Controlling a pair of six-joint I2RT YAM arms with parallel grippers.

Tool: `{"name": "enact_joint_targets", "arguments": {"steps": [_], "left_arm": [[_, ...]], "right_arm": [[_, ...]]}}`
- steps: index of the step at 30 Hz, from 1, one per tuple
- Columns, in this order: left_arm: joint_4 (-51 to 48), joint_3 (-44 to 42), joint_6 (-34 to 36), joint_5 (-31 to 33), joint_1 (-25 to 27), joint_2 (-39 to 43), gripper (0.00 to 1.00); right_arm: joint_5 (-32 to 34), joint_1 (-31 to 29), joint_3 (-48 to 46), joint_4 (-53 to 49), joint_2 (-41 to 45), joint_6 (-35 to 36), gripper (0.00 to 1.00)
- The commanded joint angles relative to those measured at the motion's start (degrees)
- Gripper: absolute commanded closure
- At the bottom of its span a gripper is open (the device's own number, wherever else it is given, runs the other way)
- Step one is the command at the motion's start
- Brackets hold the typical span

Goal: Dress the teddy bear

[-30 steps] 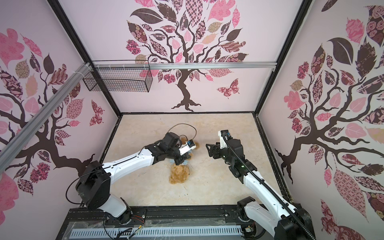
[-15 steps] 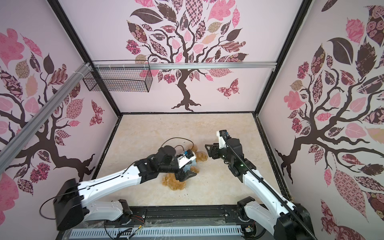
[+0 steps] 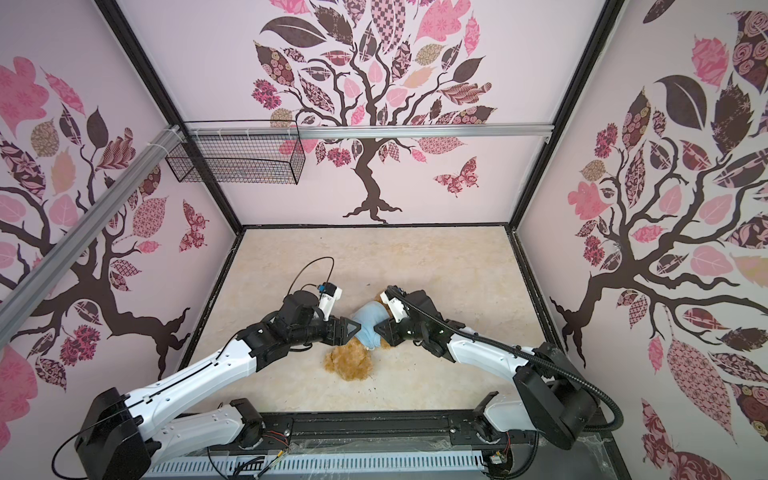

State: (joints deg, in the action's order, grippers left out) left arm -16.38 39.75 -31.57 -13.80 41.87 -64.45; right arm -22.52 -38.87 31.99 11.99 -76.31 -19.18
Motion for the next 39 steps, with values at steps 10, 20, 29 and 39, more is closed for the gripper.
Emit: {"name": "enact_joint_targets", "arguments": {"steps": [10, 20, 29, 39], "left_arm": [[16.67, -3.52, -10.14, -10.22, 0.5, -9.19, 0.68], [11.18, -0.33, -6.64, -8.81, 1.74, -13.15, 0.76], [7.14, -1.21, 7.08, -15.18, -1.73, -7.88, 1.0], [5.03, -2.55, 22.01, -12.91, -1.76, -3.68, 1.0]], "right_arm": [[-0.24, -1.61, -10.53, 12.62, -0.77, -9.08, 0.84], [-1.64, -3.45, -10.56, 16.52, -0.36, -12.11, 0.84], [-2.32, 3.51, -10.42, 3.27, 14.02, -5.08, 0.61], [-14.33, 15.07, -3.8, 2.31, 5.9, -4.73, 0.5]]}}
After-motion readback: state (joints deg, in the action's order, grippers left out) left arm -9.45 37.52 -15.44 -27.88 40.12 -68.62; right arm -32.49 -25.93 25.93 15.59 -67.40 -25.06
